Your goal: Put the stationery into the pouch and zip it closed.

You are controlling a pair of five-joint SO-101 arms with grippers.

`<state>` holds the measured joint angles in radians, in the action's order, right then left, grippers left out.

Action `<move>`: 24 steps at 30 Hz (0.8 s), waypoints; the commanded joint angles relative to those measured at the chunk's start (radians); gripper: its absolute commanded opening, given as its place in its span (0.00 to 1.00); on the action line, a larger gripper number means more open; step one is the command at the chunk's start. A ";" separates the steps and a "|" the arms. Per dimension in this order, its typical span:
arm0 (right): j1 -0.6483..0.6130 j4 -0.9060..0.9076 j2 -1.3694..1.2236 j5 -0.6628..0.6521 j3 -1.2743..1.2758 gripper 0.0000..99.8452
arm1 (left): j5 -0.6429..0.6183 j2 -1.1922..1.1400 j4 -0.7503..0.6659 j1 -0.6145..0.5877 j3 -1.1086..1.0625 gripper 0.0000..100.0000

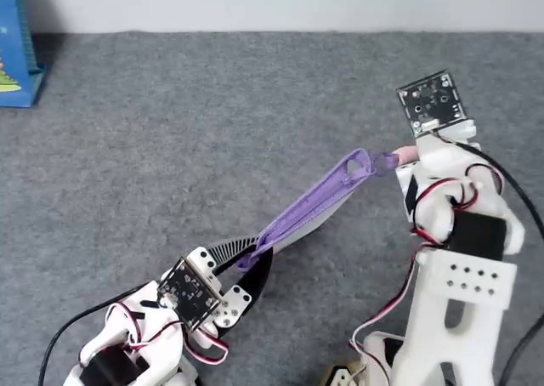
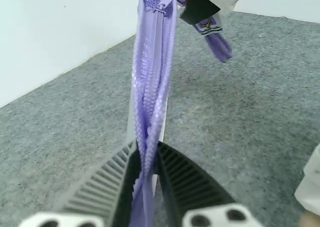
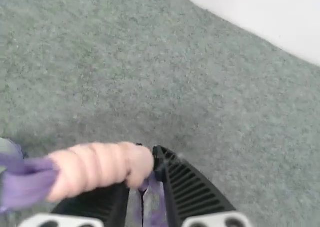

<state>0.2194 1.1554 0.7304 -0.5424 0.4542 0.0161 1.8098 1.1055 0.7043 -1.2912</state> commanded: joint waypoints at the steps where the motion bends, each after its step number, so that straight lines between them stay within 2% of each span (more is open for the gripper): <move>1: 0.091 -0.044 -0.028 -0.011 -0.049 0.01 | -0.002 0.012 0.029 -0.006 0.024 0.01; 5: 0.159 -0.079 -0.056 -0.023 -0.049 0.01 | -0.002 0.012 0.031 -0.006 0.024 0.01; 11: 0.157 -0.041 -0.058 -0.041 -0.049 0.01 | -0.002 0.012 0.026 -0.006 0.024 0.01; 16: 0.087 0.090 -0.056 -0.038 -0.049 0.03 | -0.002 0.012 0.026 -0.006 0.024 0.01; 21: -0.010 0.246 -0.036 -0.038 -0.051 0.15 | -0.002 0.012 0.026 -0.006 0.024 0.01; 24: -0.062 0.334 0.048 -0.037 -0.051 0.19 | -0.002 0.012 0.026 -0.006 0.024 0.01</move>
<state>0.2041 1.4162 0.6966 -0.5746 0.4572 0.0161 1.8113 1.1193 0.7027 -1.2896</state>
